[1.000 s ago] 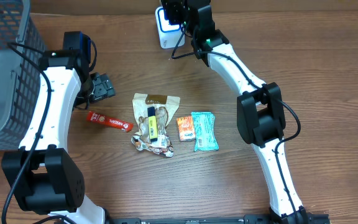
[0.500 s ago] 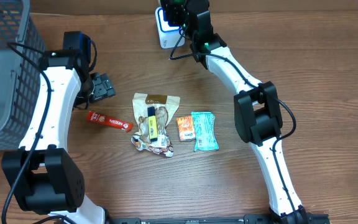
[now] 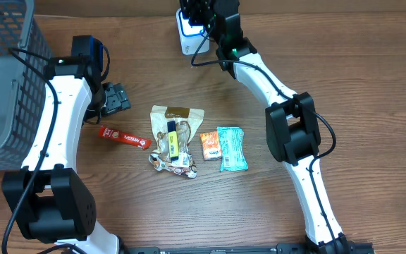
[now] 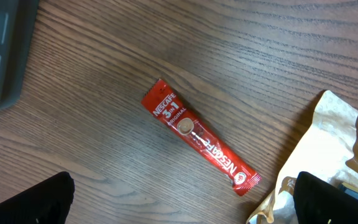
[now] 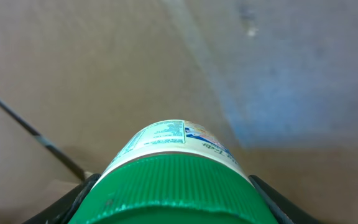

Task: Scan the item barcode
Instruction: 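Carry the jar with the right gripper to the white scanner, then move the jar right and set it down, opening the right gripper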

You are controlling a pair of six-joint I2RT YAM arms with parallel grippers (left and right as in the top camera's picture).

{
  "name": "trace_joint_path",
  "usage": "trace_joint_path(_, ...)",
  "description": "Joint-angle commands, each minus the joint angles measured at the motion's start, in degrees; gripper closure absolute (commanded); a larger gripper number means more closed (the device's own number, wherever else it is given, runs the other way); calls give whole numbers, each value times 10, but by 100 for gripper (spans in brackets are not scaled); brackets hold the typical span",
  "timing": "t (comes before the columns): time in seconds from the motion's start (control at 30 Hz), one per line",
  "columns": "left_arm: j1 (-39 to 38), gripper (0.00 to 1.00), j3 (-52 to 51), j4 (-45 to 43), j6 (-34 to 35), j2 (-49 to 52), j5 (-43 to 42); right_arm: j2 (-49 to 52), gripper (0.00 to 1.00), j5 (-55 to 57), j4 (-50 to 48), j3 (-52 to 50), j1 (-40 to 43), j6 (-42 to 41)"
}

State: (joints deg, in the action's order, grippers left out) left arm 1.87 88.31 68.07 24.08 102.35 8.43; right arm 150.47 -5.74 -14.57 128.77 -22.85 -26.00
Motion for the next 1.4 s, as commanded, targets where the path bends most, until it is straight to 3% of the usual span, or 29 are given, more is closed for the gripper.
trace_joint_path(0.0, -4, 0, 9, 0, 4, 0, 6, -68, 58, -29, 16, 3, 9, -25)
trace_joint_path(0.1, -4, 0, 9, 0, 4, 0, 5, -140, 58, -29, 101, 3, 25, -25)
trace_joint_path(0.3, -4, 0, 9, 0, 4, 0, 5, -273, 58, -30, 406, 3, 73, -25)
trace_joint_path(0.4, -4, 0, 9, 0, 4, 0, 6, -322, 58, -30, 611, 3, 119, 7)
trace_joint_path(0.53, -4, 0, 9, 0, 4, 0, 5, -329, 56, -26, 835, 1, 172, 74)
trace_joint_path(0.67, -4, 0, 9, 0, 4, 0, 6, -314, 49, 42, 985, -23, 210, 117)
trace_joint_path(0.87, -4, 0, 9, 0, 4, 0, 5, -313, 49, 82, 998, -142, 257, 113)
trace_joint_path(1.1, -4, 0, 9, 0, 4, 0, 6, -313, 48, 83, 872, -318, 279, 113)
trace_joint_path(1.23, -4, 0, 9, 0, 4, 0, 5, -313, 36, 83, 831, -355, 279, 113)
trace_joint_path(1.3, -4, 0, 9, 0, 4, 0, 6, -313, 11, 83, 830, -356, 279, 113)
trace_joint_path(1.33, -4, 0, 9, 0, 4, 0, 5, -313, 2, 83, 832, -356, 279, 113)
trace_joint_path(1.37, -4, 0, 9, 0, 4, 0, 5, -313, 0, 83, 834, -356, 280, 113)
